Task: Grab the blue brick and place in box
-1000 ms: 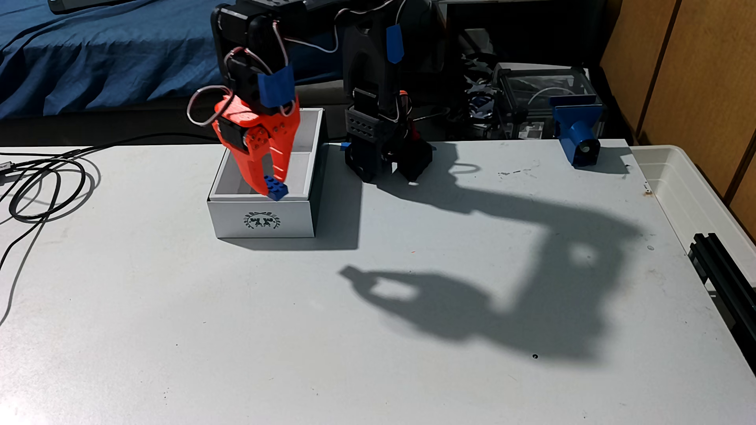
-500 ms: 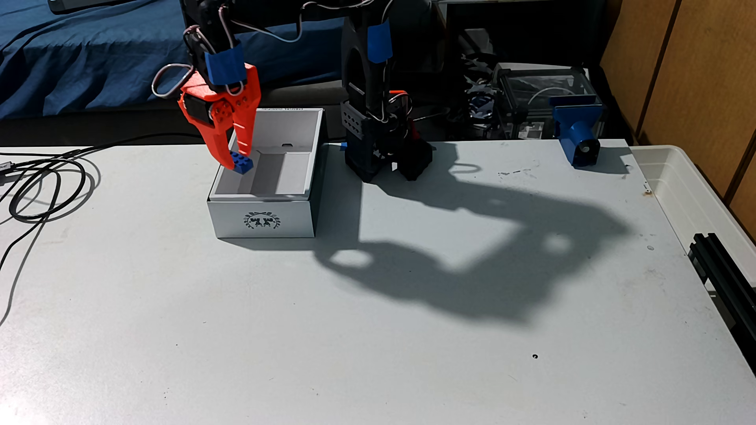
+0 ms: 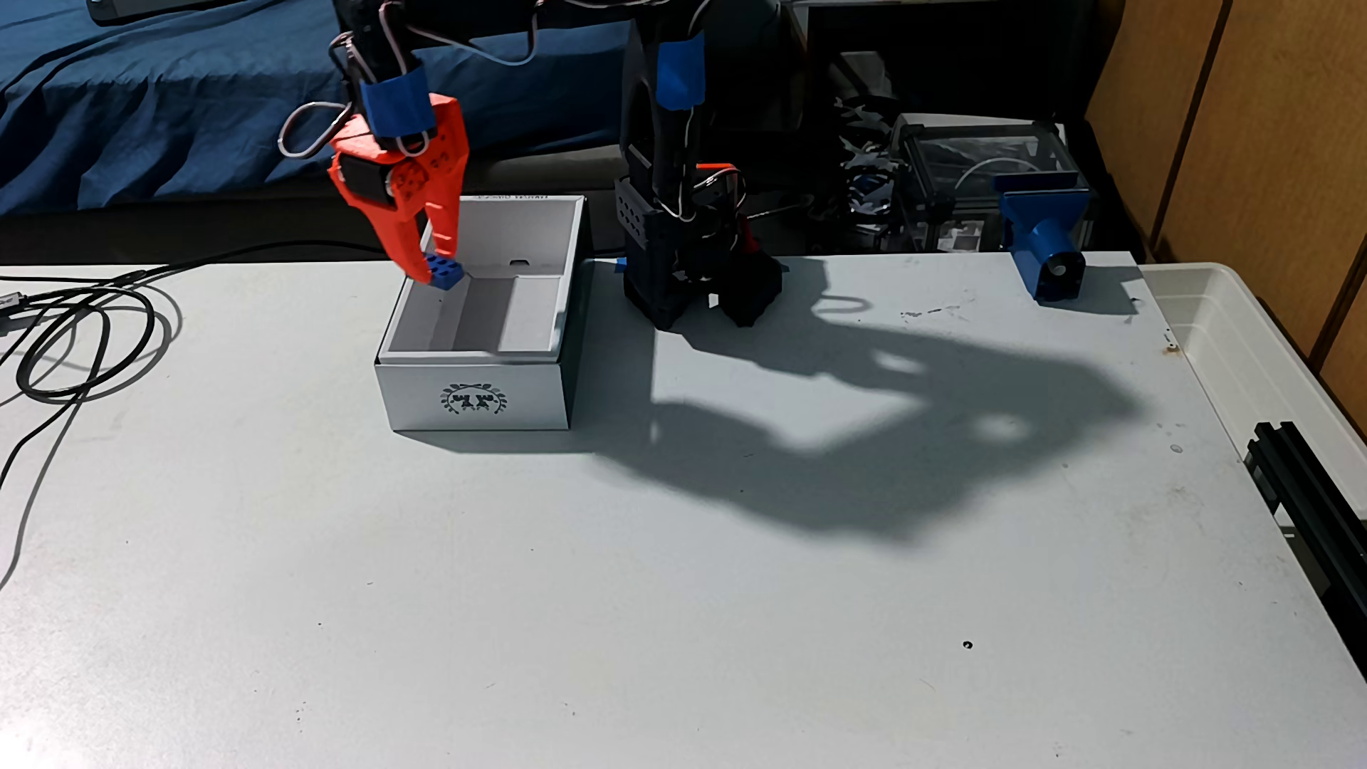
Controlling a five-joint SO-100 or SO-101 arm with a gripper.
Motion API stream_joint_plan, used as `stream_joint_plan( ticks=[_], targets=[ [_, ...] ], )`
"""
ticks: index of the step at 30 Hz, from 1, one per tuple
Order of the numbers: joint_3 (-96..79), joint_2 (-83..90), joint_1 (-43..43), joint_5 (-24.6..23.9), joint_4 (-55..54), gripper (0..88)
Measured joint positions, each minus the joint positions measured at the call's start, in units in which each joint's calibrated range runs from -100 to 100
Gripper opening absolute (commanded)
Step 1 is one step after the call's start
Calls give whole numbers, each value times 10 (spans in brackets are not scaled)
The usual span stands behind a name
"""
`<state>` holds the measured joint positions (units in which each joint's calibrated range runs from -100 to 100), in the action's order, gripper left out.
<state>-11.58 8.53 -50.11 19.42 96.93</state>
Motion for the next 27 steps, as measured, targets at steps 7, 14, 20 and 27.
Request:
stream_joint_plan(
  ticks=[7, 14, 20, 27],
  targets=[
    [-94, 95, -11, 1, 0, 7],
    [-176, 121, -11, 1, -12, 12],
    [-181, 121, -11, 1, -15, 12],
    [-181, 121, -11, 1, -46, 13]
  ],
)
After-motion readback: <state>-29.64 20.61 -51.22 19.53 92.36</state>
